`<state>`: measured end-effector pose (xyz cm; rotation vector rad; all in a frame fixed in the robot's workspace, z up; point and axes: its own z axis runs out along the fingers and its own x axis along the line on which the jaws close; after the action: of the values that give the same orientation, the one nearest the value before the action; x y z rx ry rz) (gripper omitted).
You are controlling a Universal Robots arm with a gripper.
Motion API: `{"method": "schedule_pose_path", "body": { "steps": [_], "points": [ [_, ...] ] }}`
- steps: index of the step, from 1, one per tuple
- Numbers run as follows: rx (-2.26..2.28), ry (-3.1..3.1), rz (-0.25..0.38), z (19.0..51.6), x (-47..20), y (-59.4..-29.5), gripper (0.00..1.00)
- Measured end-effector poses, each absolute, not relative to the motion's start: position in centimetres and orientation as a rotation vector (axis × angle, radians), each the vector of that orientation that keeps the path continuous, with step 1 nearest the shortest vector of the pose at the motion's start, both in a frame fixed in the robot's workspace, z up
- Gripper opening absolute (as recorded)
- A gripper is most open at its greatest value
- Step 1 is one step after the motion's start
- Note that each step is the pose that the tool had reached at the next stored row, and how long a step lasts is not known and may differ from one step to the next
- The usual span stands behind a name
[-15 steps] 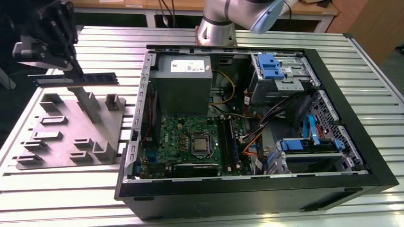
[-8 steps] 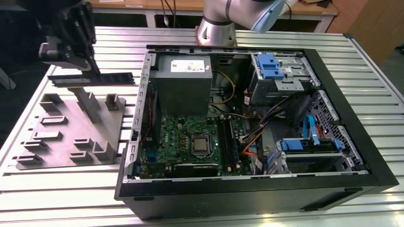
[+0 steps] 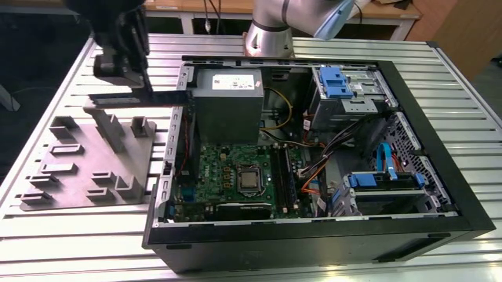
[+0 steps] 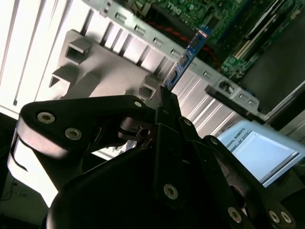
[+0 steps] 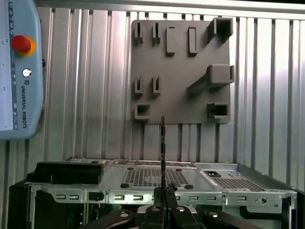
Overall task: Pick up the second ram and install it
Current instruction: 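Pick up the second ram and move it above second insertion slot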
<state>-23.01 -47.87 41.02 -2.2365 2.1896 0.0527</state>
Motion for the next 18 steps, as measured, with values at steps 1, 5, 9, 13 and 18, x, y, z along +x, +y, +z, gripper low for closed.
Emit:
{"method": "schedule_pose_path", "body": {
  "steps": [1,5,9,13,18],
  "points": [
    [-2.237,2.190,0.053,41.0,-22.6,-47.9,0.11],
    [-2.237,2.190,0.053,41.0,-20.8,-47.9,0.11],
    [-2.237,2.190,0.053,41.0,-18.9,-47.9,0.11],
    [-2.237,2.190,0.054,40.9,-17.2,-47.9,0.11],
    [-2.232,2.195,0.053,40.9,-16.0,-47.9,0.11]
  ]
}}
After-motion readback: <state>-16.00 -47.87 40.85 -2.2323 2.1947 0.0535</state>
